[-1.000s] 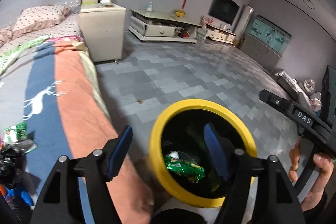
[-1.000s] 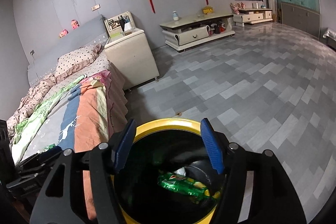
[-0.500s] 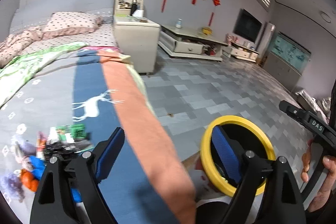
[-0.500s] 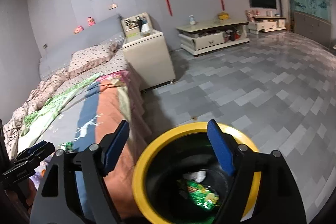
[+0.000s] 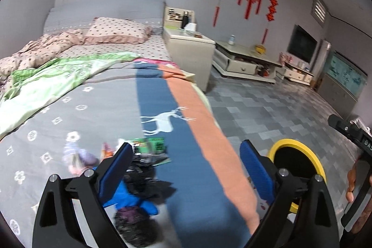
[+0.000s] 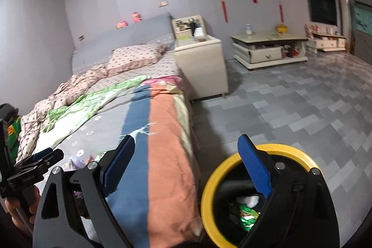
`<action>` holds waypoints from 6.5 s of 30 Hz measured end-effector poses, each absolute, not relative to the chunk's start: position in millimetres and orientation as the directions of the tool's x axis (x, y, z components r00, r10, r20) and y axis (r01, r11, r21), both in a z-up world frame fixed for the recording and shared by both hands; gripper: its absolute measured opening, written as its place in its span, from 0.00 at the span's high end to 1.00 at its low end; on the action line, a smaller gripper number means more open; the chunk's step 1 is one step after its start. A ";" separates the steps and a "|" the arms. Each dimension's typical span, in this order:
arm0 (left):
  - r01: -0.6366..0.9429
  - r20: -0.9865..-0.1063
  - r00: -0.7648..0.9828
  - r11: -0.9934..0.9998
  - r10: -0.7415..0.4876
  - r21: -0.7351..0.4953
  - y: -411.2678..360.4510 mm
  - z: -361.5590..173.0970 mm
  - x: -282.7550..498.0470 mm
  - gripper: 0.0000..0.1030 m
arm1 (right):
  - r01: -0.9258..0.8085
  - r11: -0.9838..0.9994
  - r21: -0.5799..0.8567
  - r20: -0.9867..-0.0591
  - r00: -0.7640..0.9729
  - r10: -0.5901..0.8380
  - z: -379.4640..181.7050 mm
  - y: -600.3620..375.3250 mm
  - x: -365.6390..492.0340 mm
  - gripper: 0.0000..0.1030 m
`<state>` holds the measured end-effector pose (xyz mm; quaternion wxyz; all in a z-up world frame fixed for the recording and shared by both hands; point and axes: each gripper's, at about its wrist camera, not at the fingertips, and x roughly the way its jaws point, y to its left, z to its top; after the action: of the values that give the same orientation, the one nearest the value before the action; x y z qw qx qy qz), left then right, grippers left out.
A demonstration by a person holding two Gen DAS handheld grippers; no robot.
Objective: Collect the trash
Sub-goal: 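Move both open tools back over the trash pile on the bed, then grasp the lavender fluffy ball with the left tool while the right tool grasps a black plastic bag, then carry the fluffy ball and black bag over the bin with both tools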
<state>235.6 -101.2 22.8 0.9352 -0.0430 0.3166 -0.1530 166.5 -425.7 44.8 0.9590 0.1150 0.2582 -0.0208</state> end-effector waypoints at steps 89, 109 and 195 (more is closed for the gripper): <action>-0.089 -0.786 0.618 0.994 0.005 -0.064 82.9 -134.4 276.8 0.61 | -0.332 0.933 0.139 -0.806 0.510 0.302 -152.0 -114.9 361.7 0.62; -0.103 -0.715 0.694 0.972 -0.082 -0.212 100.3 -110.1 257.6 0.64 | -0.309 0.940 0.147 -0.754 0.580 0.309 -109.6 -132.0 334.3 0.74; 0.589 -0.602 0.583 0.794 -0.546 -0.149 -345.2 -3.2 240.3 0.64 | 0.247 0.900 0.360 -0.561 0.828 -0.003 9.0 -597.7 145.3 0.73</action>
<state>240.3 -345.2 -3.2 0.8889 0.0335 0.3268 -0.3192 145.3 -597.7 9.0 0.9319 0.2138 0.2854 -0.0669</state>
